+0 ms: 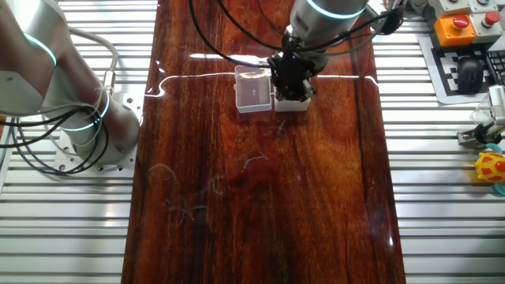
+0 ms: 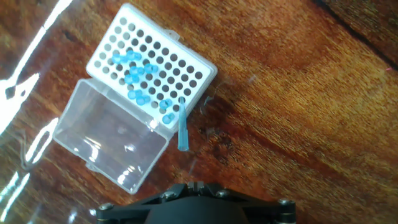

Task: Insert a medium pipette tip into the holder for medium pipette tips

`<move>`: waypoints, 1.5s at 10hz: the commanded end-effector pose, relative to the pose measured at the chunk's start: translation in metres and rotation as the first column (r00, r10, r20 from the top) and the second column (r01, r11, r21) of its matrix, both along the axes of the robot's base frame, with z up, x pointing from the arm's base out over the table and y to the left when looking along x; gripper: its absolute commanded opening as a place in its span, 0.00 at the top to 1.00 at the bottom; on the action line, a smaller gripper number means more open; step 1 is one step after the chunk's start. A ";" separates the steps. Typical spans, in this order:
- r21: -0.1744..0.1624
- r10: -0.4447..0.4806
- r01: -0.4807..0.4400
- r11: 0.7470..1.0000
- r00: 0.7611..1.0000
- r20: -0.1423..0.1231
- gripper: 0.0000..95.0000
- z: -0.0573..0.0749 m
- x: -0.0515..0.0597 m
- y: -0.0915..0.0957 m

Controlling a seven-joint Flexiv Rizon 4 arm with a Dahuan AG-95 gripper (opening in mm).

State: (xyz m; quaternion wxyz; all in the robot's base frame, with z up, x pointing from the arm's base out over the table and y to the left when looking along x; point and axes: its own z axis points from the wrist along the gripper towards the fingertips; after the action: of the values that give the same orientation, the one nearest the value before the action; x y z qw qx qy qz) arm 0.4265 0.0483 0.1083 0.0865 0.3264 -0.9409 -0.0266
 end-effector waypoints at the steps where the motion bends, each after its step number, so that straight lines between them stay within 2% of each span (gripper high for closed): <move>1: 0.002 0.015 -0.015 1.000 1.000 0.000 1.00 0.002 -0.001 -0.004; 4: 0.006 0.036 -0.036 0.999 0.999 -0.004 1.00 0.005 -0.004 -0.016; 7: 0.009 0.040 -0.040 0.999 0.999 -0.002 1.00 0.000 -0.010 -0.021; 13: 0.009 0.022 -0.022 1.000 1.000 0.007 1.00 -0.010 -0.008 -0.013; 15: 0.012 0.020 -0.020 1.000 1.000 0.011 1.00 -0.010 -0.005 -0.008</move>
State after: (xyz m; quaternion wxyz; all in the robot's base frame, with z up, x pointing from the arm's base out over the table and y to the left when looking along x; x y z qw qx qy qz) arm 0.4230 0.0420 0.0994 0.0784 0.3363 -0.9380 -0.0290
